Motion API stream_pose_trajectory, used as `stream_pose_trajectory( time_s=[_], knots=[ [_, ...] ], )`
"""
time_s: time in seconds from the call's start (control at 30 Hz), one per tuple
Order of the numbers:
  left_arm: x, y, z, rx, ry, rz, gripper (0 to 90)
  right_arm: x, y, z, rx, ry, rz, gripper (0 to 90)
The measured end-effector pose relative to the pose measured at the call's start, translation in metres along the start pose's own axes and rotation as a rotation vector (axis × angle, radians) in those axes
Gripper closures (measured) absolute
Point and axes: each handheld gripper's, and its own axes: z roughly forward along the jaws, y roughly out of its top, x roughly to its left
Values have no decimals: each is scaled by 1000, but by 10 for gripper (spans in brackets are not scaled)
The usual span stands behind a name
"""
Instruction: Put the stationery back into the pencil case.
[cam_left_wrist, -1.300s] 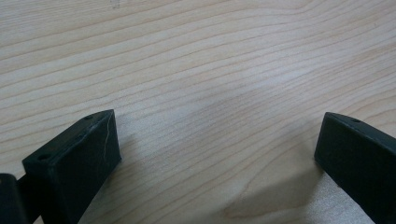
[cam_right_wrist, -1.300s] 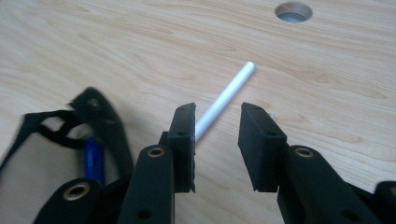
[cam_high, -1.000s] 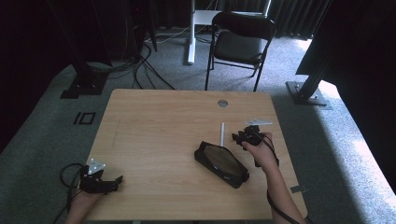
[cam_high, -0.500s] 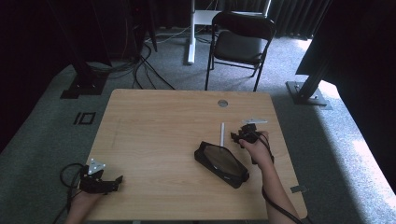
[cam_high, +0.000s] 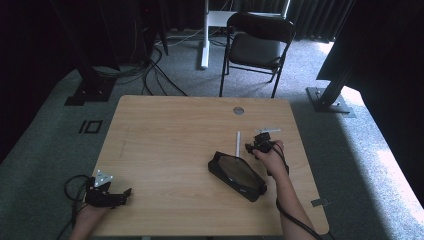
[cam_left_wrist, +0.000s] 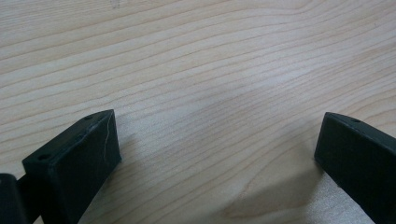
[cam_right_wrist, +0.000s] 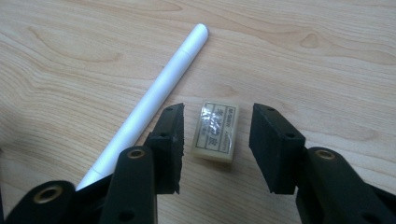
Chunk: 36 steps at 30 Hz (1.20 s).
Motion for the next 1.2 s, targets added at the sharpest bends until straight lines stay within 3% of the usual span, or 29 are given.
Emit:
stream_pose_trajectory(
  time_s=[0.4,0.57,1.2],
  knots=[
    [0,0,0,0,0,0,4,3,-5,5,21,-37,-29,675],
    [0,0,0,0,0,0,4,4,-5,3,29,-21,-20,683],
    [0,0,0,0,0,0,4,-7,3,-39,-14,4,-18,684]
  ],
)
